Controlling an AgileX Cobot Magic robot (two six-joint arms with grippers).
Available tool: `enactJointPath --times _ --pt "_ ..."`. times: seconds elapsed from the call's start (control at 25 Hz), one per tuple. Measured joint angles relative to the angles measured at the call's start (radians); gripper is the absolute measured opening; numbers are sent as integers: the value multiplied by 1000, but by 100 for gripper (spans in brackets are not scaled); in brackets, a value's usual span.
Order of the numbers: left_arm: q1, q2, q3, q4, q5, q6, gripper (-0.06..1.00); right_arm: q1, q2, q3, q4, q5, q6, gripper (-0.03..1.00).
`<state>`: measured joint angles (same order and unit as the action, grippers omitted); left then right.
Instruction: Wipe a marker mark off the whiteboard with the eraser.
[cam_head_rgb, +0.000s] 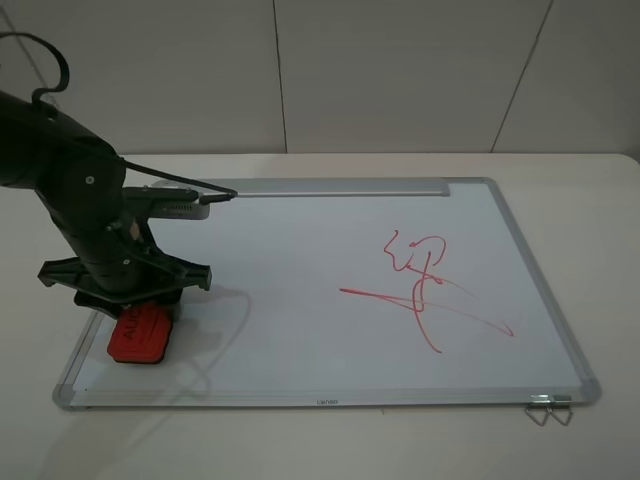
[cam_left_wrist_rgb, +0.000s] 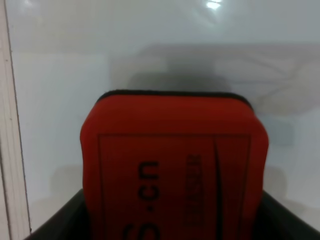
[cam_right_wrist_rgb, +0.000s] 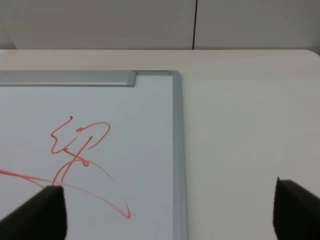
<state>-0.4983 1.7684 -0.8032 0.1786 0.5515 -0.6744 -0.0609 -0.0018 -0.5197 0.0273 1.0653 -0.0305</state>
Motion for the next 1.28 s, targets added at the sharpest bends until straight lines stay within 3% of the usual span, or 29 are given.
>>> enactJointPath --times 0.24,0.48,0.64,0.84,1.12,1.28 --pt "4 0 20 -1 -88 -12 57 0 0 0 0 0 0 71" --pt "4 1 20 -3 -95 -12 58 0 0 0 0 0 0 71" --pt "4 2 20 -3 -95 -12 74 0 0 0 0 0 0 71" --pt "4 -15 21 -2 -94 14 77 0 0 0 0 0 0 71" --pt "6 -288 21 30 -85 92 77 0 0 0 0 0 0 71" --pt "25 -501 21 40 -17 150 77 0 0 0 0 0 0 71"
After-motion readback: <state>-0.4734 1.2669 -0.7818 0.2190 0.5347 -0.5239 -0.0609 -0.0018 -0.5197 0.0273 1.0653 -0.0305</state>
